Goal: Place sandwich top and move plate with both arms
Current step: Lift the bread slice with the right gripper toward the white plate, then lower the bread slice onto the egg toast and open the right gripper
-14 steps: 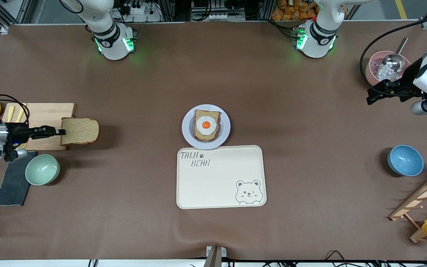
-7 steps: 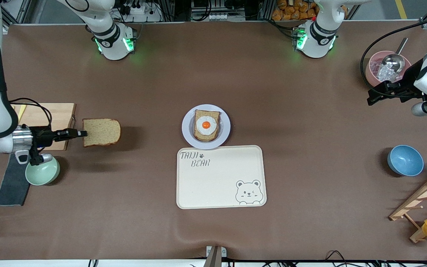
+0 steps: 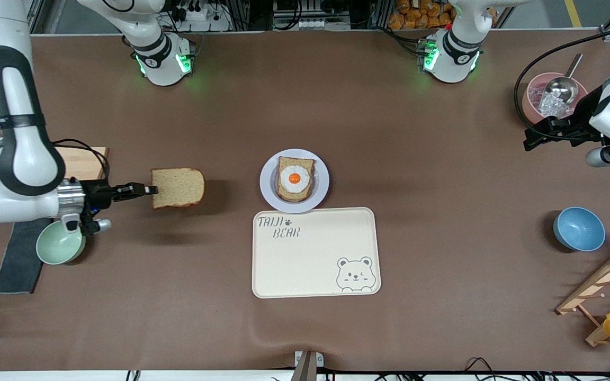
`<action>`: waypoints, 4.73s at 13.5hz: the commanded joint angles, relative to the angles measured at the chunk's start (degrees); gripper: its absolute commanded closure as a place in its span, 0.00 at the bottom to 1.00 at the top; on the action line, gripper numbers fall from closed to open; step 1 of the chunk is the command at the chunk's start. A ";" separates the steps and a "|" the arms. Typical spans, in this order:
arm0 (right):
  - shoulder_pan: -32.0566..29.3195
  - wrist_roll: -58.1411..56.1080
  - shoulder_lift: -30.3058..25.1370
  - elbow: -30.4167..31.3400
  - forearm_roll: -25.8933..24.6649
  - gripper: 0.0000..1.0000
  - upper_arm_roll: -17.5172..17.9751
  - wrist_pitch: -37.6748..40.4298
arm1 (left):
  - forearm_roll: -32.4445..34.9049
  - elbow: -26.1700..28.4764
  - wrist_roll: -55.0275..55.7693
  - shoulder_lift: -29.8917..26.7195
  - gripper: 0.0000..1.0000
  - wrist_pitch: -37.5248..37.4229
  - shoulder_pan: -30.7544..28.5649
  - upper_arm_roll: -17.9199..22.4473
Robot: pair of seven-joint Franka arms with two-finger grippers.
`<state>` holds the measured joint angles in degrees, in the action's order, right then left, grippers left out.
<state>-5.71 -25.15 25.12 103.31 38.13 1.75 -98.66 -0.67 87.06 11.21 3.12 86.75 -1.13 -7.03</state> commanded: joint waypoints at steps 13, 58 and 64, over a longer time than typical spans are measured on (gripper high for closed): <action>19.93 11.08 -3.67 8.84 17.23 1.00 -0.52 -19.81 | -1.18 0.04 -0.31 -0.13 0.00 0.35 -0.19 0.09; 33.66 7.56 -0.07 15.08 33.33 0.41 -0.96 -33.27 | -1.18 -0.40 -0.22 0.40 0.00 0.70 0.25 0.09; 32.09 9.76 -0.33 12.89 32.97 0.40 -1.22 -30.03 | -1.18 -0.49 -0.40 0.31 0.00 0.70 0.16 0.09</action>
<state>27.77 -17.20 25.82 117.04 70.83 0.53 -131.61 -0.67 87.10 11.21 3.58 87.31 -1.00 -7.11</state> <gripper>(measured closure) 0.401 0.000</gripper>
